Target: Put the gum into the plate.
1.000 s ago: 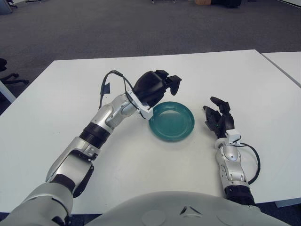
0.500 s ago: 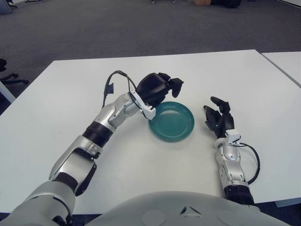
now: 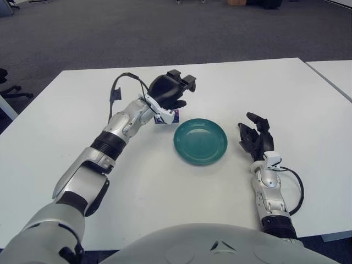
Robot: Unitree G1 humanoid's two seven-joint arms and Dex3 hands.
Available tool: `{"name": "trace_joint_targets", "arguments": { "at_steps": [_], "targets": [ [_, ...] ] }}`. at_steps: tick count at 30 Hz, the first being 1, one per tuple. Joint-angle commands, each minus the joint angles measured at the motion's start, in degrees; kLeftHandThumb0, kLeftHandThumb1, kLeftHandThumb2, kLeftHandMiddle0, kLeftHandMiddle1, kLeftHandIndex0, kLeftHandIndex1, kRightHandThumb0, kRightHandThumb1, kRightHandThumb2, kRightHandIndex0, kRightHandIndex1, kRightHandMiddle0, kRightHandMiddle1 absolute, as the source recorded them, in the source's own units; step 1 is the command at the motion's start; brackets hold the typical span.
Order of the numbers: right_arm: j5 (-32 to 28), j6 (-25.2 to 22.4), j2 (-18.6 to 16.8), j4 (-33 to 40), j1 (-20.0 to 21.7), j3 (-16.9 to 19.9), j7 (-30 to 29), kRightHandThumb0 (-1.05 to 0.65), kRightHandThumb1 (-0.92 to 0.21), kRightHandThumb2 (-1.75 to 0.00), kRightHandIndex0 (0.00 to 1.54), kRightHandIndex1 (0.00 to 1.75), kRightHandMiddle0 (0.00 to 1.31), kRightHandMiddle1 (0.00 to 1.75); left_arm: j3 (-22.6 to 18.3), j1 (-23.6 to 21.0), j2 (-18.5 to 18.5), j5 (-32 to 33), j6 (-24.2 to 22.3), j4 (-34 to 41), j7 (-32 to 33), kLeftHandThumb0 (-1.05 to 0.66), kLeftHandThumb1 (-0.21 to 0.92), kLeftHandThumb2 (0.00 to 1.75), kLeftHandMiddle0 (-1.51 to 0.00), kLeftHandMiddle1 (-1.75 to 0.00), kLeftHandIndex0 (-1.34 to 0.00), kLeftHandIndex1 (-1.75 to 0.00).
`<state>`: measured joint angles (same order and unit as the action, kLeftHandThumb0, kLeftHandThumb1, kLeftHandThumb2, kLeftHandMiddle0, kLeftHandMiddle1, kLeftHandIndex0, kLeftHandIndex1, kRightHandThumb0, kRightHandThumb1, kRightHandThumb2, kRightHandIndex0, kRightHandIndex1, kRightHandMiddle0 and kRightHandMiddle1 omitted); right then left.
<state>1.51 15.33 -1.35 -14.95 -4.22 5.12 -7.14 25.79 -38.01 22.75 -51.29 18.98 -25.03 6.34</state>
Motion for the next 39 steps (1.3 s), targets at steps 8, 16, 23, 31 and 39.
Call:
{"name": "trace_joint_targets", "arguments": {
  "at_steps": [8,16,23,31,39],
  "targets": [
    [0.23,-4.27,-0.19,-5.17,-1.65,-0.19,-0.21,-0.5,-0.86,-0.64,0.38,0.53,0.07,0.96,0.24,-2.42,0.78,0.62,-3.19,-7.45,-2.35,-1.05,0.92,0.44,-0.01,-0.01,0.0,-0.12],
    [0.61,-3.76,0.21,-5.91,-1.3,-0.35,-0.35,-0.53,-0.89,-0.57,0.37,0.47,0.07,0.96,0.2,-3.1,-0.23,1.92,-2.46,-13.28,0.75,-1.05,0.92,0.44,0.0,0.0,0.0,-0.01],
    [0.44,-3.72,0.26,-6.01,-1.27,-0.3,-0.4,-0.53,-0.89,-0.56,0.39,0.46,0.07,0.96,0.28,-3.49,-0.71,3.31,-2.3,-15.3,0.12,-1.05,0.92,0.42,0.0,0.0,0.0,0.0],
    [0.17,-3.62,0.43,-5.81,-1.53,-0.15,-0.07,-0.54,-0.9,-0.55,0.42,0.46,0.08,0.97,0.81,-3.64,-0.64,5.27,-1.2,-17.91,-2.47,-1.05,0.92,0.41,-0.01,0.0,-0.03,-0.02],
    [-0.06,-4.05,0.44,-5.05,-1.94,-0.14,0.23,-0.55,-0.91,-0.54,0.44,0.46,0.09,0.96,1.99,-3.39,-0.73,5.5,-1.0,-19.74,-4.56,-1.05,0.92,0.41,-0.05,-0.02,-0.06,-0.04]
  ]
}}
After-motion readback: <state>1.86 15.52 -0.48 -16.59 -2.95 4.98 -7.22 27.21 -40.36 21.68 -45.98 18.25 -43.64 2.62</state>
